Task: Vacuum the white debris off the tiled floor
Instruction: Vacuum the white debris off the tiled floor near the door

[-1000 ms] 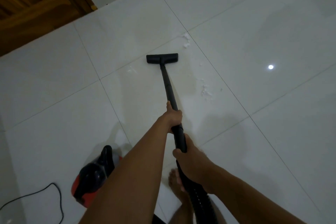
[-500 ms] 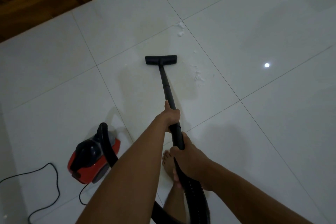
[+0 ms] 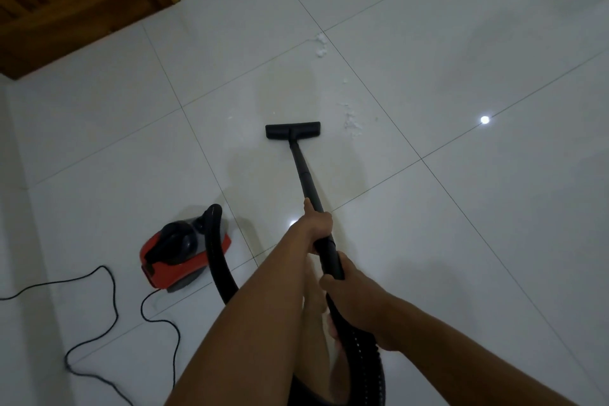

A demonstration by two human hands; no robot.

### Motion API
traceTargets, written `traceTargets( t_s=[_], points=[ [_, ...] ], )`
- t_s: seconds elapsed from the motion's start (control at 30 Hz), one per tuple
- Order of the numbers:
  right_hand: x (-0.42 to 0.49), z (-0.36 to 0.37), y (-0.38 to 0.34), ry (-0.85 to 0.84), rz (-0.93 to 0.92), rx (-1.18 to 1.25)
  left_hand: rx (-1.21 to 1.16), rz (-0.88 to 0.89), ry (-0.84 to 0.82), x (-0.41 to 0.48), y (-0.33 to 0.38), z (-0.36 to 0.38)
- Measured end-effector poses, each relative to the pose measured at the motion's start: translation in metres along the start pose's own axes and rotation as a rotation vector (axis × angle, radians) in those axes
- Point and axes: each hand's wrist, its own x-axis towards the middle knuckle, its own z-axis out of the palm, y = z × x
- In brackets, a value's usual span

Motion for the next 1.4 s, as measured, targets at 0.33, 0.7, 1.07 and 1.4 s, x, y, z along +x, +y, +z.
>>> traceTargets(
  t_s=[0.33, 0.7, 1.07, 1.4],
  points=[
    [-0.044, 0.002, 0.044, -0.038, 0.027, -0.008, 0.029, -0.027, -0.004, -0.033, -0.036, 0.042],
    [-0.070, 0.015, 0.091, -0.036, 0.037, 0.157, 0.065, 0.005, -0.012, -0.036, -0.071, 0.078],
    [-0.050, 0.063, 0.139, 0.185, 0.070, 0.051, 0.076, 0.065, -0.058, -0.016, -0.111, 0.095],
    [-0.016, 0.140, 0.202, 0.265, -0.113, 0.203, 0.120, 0.130, -0.004, 0.026, -0.200, 0.095]
  ],
)
